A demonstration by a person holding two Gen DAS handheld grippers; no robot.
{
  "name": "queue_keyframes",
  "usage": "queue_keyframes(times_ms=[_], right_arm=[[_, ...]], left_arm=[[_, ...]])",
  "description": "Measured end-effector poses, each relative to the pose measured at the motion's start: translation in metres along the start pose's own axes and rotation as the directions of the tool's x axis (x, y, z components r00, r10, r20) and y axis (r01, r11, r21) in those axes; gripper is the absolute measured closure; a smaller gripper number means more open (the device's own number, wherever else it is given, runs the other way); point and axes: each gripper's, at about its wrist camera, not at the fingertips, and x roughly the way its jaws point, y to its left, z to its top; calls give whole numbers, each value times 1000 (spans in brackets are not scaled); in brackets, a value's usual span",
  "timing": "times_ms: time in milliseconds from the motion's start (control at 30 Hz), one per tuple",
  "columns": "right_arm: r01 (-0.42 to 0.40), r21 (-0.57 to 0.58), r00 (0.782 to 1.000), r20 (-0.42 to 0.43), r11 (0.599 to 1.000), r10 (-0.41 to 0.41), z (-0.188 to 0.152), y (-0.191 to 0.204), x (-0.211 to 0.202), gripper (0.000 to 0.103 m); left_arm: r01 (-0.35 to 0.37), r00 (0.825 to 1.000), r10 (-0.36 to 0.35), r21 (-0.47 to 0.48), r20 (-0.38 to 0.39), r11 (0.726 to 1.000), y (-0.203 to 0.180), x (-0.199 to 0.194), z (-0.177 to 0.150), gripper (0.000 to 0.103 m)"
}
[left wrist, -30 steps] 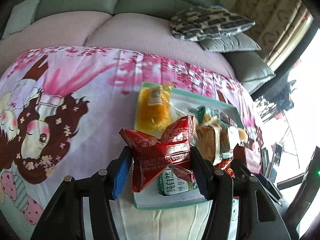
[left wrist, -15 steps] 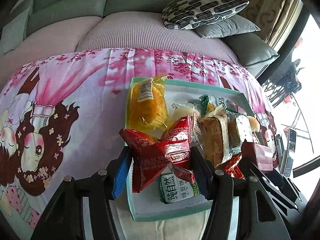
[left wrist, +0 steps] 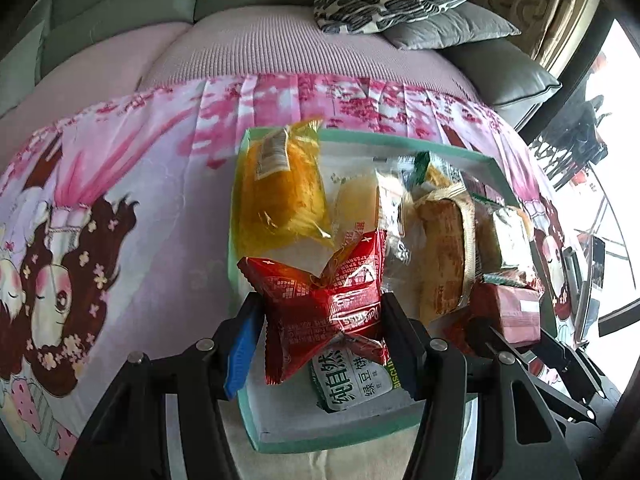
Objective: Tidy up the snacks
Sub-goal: 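Carry both red packets over the tray with both grippers, then open both grippers to drop the red packets into the tray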
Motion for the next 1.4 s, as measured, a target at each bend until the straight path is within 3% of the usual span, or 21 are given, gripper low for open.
queue_keyframes(times_ms=[900, 1133, 1400], right_arm=[[18, -51, 1000, -4, 999, -18, 6, 9, 11, 33], [0, -46, 1000, -2, 999, -1, 3, 7, 10, 26], [-10, -33, 999, 31, 999, 11, 4, 5, 0, 26]], left_arm=[[30, 999, -31, -59, -30, 998, 11, 19, 12, 41], [44, 999, -46, -79, -25, 996, 14, 7, 13, 37], [44, 998, -42, -74, 35, 996, 19, -19, 14, 32]])
